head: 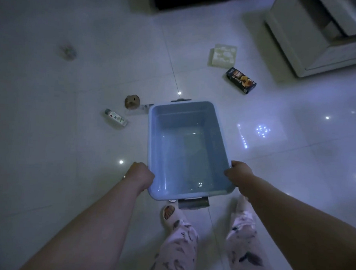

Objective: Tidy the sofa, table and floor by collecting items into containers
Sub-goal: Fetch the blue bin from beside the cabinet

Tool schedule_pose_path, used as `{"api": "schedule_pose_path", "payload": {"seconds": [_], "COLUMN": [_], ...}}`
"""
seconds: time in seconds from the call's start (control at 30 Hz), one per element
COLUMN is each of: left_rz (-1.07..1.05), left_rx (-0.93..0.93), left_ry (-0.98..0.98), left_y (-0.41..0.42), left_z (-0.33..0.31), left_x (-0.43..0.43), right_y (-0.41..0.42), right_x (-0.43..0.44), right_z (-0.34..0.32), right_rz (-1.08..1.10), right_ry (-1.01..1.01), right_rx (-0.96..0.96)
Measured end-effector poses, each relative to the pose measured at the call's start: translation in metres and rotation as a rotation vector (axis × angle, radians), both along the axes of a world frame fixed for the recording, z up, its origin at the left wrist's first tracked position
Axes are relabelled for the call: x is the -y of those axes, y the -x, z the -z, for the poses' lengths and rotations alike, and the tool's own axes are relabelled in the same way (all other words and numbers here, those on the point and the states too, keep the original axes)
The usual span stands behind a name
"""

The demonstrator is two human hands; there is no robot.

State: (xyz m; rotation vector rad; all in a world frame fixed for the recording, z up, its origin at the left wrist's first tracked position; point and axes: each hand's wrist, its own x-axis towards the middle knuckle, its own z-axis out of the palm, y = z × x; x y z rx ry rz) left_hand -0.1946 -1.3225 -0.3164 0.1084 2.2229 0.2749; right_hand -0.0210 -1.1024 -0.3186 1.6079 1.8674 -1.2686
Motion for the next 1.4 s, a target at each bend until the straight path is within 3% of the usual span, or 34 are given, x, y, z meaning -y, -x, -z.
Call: {"api": "schedule_pose_path", "payload": {"seconds": [0.2, 0.37, 0.5, 0.77, 1.2, 1.4], "left_rz": [-0.036, -0.038, -0.083, -0.183, -0.372, -0.401], "left_rx": [0.019, 0.046, 0.016, 0.038, -0.508, -0.777], "left_ry": [0.147, 0.152, 0.271, 0.177, 0.015, -0.066], "left_y": [0.012, -0.018, -0.035, -0.027, 0.033, 0.07], "left_z": [0.109, 0.033, 0.052, 0.151, 0.351, 0.419], "left_x": [-0.009, -0.097, -0.162, -0.272, -0.312, -0.31], "right_y": [0.003, 0.007, 0.012, 0.048, 0.138, 0.18], "right_x": [-0.041, -0.097, -0.16, -0.289, -0.313, -0.313], "right_z": [0.043, 0.076, 0.095, 0.157, 0.358, 0.425], "right_rz": [-0.056, -0.144, -0.255, -0.333, -0.208, -0.267], "right_ry": [0.036, 0.07, 0.052, -0.03, -0.115, -0.15], "right_rx": [0.044, 0.083, 0.131, 0.098, -0.17, -0.283]}}
